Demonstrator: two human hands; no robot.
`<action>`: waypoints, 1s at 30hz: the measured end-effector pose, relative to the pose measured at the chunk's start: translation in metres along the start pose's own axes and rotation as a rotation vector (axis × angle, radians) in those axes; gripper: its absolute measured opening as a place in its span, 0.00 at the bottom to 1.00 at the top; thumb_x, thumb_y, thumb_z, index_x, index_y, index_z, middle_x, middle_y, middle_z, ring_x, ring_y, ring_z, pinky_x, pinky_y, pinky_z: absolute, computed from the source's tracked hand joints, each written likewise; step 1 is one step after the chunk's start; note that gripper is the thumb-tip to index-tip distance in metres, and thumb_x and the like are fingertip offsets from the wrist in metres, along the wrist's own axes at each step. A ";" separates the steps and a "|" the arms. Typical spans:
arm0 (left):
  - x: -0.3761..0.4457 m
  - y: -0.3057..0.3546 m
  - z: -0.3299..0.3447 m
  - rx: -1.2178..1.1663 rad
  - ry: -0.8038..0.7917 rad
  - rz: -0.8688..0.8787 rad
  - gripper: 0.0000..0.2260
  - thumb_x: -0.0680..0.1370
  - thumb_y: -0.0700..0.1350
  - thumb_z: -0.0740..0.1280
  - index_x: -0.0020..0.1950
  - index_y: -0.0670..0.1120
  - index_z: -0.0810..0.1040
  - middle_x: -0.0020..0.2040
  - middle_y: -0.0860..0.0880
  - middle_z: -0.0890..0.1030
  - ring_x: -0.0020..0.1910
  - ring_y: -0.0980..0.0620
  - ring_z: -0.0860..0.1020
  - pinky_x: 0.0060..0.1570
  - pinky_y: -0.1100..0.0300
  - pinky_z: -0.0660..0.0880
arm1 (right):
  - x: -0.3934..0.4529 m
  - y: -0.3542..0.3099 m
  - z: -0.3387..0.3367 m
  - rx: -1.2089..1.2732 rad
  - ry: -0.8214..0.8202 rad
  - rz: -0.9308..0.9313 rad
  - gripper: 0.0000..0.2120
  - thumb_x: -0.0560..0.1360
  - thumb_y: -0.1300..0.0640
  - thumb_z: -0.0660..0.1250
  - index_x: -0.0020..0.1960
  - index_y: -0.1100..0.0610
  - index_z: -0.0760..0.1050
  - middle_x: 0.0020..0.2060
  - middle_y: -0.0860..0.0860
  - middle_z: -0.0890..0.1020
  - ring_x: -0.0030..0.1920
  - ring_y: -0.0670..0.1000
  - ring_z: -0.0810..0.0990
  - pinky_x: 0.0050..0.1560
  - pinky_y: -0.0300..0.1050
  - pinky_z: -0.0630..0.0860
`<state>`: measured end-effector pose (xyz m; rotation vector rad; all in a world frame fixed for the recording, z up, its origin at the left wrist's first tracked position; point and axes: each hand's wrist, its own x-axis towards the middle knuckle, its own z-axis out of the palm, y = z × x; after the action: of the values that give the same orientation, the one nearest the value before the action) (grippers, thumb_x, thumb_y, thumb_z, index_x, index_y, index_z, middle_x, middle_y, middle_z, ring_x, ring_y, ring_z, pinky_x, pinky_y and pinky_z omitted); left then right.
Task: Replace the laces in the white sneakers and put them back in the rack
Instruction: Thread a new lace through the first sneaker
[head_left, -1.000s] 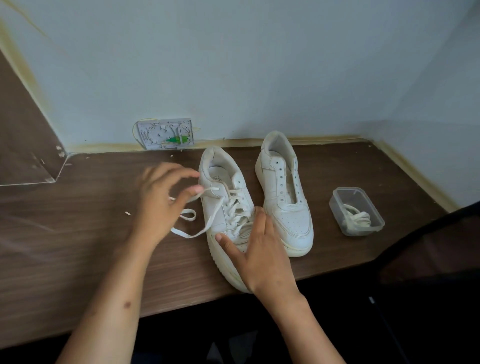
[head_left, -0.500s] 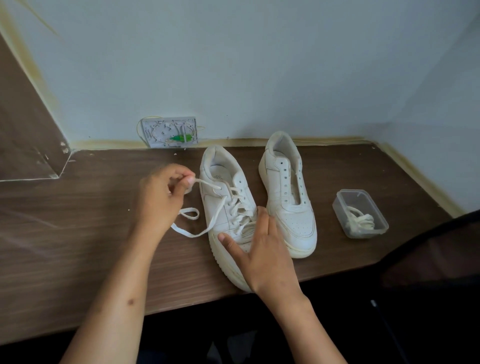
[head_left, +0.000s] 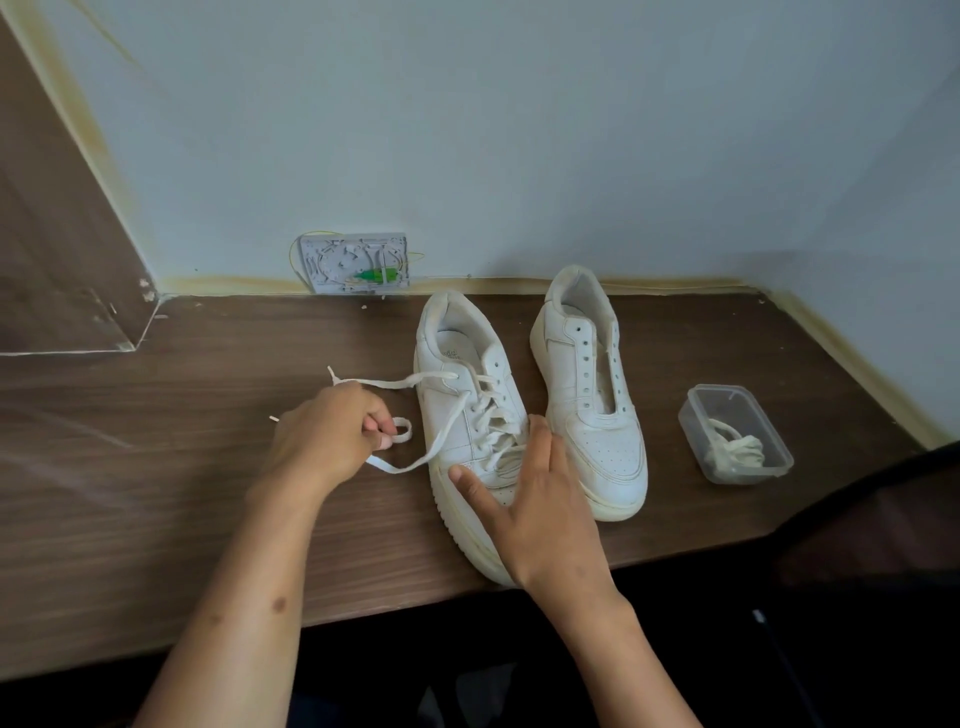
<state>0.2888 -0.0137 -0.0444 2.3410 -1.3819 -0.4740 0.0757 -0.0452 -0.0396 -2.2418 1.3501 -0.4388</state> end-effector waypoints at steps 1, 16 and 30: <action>0.001 -0.001 -0.001 -0.025 -0.008 0.037 0.09 0.76 0.46 0.72 0.40 0.59 0.78 0.43 0.59 0.76 0.41 0.62 0.73 0.35 0.64 0.65 | 0.000 0.001 0.000 0.022 0.011 -0.012 0.46 0.74 0.29 0.58 0.78 0.58 0.49 0.76 0.50 0.56 0.76 0.49 0.56 0.75 0.40 0.56; -0.022 0.045 -0.027 -0.892 -0.282 0.476 0.09 0.69 0.50 0.77 0.46 0.49 0.84 0.39 0.41 0.84 0.39 0.52 0.81 0.45 0.58 0.77 | 0.006 -0.012 -0.010 0.518 0.211 -0.378 0.15 0.80 0.58 0.66 0.66 0.55 0.75 0.56 0.46 0.78 0.54 0.47 0.80 0.54 0.38 0.76; -0.018 0.015 -0.034 -0.799 -0.228 0.323 0.20 0.63 0.69 0.73 0.42 0.54 0.86 0.39 0.48 0.85 0.41 0.59 0.80 0.44 0.69 0.74 | 0.011 -0.005 -0.024 0.580 0.511 -0.166 0.06 0.81 0.57 0.65 0.47 0.56 0.79 0.41 0.48 0.79 0.44 0.48 0.78 0.43 0.31 0.71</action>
<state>0.2852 0.0006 -0.0064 1.4315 -1.3004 -0.9934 0.0723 -0.0586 -0.0161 -1.8107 1.0623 -1.3441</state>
